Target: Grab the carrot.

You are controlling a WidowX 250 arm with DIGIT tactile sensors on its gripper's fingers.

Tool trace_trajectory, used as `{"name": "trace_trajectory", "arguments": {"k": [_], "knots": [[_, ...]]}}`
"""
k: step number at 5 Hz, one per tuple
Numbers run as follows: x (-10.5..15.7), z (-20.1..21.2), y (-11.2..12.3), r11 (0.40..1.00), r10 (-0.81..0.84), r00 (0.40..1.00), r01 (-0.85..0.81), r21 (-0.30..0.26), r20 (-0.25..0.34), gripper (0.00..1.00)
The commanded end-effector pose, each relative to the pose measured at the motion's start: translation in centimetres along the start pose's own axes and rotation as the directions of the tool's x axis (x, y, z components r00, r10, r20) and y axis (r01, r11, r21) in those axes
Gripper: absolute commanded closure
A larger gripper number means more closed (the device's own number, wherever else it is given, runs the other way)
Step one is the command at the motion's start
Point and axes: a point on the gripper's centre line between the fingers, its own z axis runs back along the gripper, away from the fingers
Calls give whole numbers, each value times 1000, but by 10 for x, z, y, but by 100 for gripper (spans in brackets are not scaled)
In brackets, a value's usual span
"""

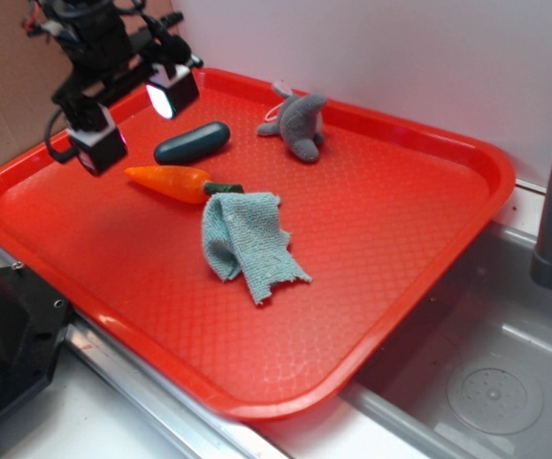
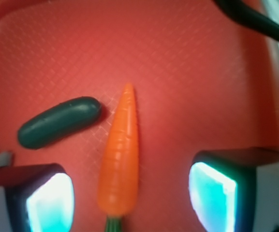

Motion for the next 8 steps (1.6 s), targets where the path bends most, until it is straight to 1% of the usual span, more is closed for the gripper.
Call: {"name": "trace_trajectory", "arguments": {"k": [1,2,3,4,5,6,7,8], "knots": [[-8,-36,-15,999,-37,998,37,9,44,0],[-14,-47,-16,997,-71,996,69,37,61,0],[-17,-51,-15,996,-83,994,79,45,72,99],[-20,-53,-12,996,-81,994,78,46,77,100],[-21,-46,-13,986,-167,983,164,41,75,100],[-24,-17,-9,966,-256,965,257,-6,53,100],[-28,22,-2,942,-332,943,332,-40,11,100],[-24,56,-2,840,-541,840,538,-71,-45,100]]}}
